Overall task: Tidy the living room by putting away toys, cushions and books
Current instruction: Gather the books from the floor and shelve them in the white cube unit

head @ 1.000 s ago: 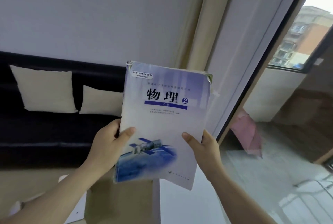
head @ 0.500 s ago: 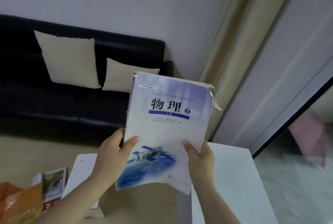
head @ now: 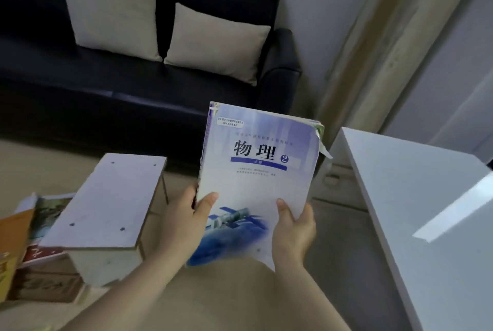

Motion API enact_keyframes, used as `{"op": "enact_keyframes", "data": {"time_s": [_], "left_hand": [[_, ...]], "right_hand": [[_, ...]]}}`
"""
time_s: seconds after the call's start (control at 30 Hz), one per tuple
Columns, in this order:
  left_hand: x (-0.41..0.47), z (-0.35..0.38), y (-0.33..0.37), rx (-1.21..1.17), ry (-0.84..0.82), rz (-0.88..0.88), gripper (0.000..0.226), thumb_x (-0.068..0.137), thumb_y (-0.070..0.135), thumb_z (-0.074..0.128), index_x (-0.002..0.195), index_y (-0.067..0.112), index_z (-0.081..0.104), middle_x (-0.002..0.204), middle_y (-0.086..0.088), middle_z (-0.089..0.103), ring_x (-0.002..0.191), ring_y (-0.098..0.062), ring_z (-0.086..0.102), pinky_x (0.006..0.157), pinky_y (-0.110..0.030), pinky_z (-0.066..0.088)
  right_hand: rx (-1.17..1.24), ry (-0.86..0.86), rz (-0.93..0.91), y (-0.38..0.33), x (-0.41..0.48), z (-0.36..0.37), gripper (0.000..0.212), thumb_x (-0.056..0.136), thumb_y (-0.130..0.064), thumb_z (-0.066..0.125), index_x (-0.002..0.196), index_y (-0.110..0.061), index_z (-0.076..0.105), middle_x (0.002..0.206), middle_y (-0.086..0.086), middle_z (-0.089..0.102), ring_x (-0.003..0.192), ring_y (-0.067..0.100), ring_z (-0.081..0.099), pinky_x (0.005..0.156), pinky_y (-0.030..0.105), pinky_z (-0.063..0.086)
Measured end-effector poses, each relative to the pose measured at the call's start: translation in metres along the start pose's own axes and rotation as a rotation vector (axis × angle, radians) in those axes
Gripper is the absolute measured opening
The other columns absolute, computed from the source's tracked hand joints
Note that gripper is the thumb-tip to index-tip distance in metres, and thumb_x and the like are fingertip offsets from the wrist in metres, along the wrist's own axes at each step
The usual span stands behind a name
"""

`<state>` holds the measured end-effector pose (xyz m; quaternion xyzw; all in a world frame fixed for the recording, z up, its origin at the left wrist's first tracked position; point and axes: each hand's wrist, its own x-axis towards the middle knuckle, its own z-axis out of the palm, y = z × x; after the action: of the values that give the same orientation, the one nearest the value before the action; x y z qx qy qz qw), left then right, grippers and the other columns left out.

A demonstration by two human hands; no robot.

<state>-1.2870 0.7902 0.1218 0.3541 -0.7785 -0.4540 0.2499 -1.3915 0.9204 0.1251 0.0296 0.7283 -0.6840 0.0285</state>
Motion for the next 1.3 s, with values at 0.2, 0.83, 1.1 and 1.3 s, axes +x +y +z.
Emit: {"op": "enact_keyframes", "data": {"time_s": [0.2, 0.83, 1.1, 1.3], "left_hand": [[0.015, 0.068, -0.057, -0.046, 0.009, 0.164, 0.015, 0.091, 0.046, 0.053, 0.101, 0.034, 0.053, 0.094, 0.011, 0.066, 0.082, -0.012, 0.064, 0.074, -0.040, 0.055], [0.017, 0.166, -0.059, 0.059, -0.308, 0.165, 0.022, 0.092, 0.035, 0.054, 0.108, 0.021, 0.062, 0.098, 0.001, 0.068, 0.089, -0.021, 0.062, 0.082, -0.040, 0.053], [0.017, 0.169, -0.042, 0.118, -0.217, 0.101, 0.022, 0.094, 0.032, 0.053, 0.107, 0.017, 0.063, 0.097, -0.002, 0.066, 0.084, -0.022, 0.059, 0.070, -0.031, 0.045], [0.031, 0.161, 0.000, 0.395, -0.293, 0.188, 0.015, 0.093, 0.034, 0.054, 0.095, 0.020, 0.057, 0.082, 0.003, 0.058, 0.070, -0.013, 0.052, 0.057, -0.028, 0.037]], "right_hand": [[-0.069, 0.071, -0.143, 0.076, 0.042, -0.002, 0.025, 0.092, -0.017, 0.062, 0.116, -0.008, 0.059, 0.108, 0.004, 0.065, 0.086, 0.014, 0.057, 0.054, 0.003, 0.036], [-0.230, 0.382, -0.012, 0.119, 0.090, -0.060, 0.027, 0.089, -0.020, 0.066, 0.111, -0.005, 0.059, 0.114, 0.014, 0.067, 0.102, 0.034, 0.064, 0.088, 0.044, 0.053], [-0.246, 0.402, -0.048, 0.107, 0.085, -0.063, 0.028, 0.092, -0.026, 0.062, 0.105, -0.002, 0.059, 0.111, 0.017, 0.068, 0.101, 0.034, 0.063, 0.085, 0.038, 0.052], [-0.171, 0.502, 0.115, 0.117, 0.079, -0.063, 0.032, 0.096, -0.025, 0.057, 0.117, -0.002, 0.057, 0.119, 0.016, 0.065, 0.106, 0.034, 0.062, 0.079, 0.027, 0.041]]}}
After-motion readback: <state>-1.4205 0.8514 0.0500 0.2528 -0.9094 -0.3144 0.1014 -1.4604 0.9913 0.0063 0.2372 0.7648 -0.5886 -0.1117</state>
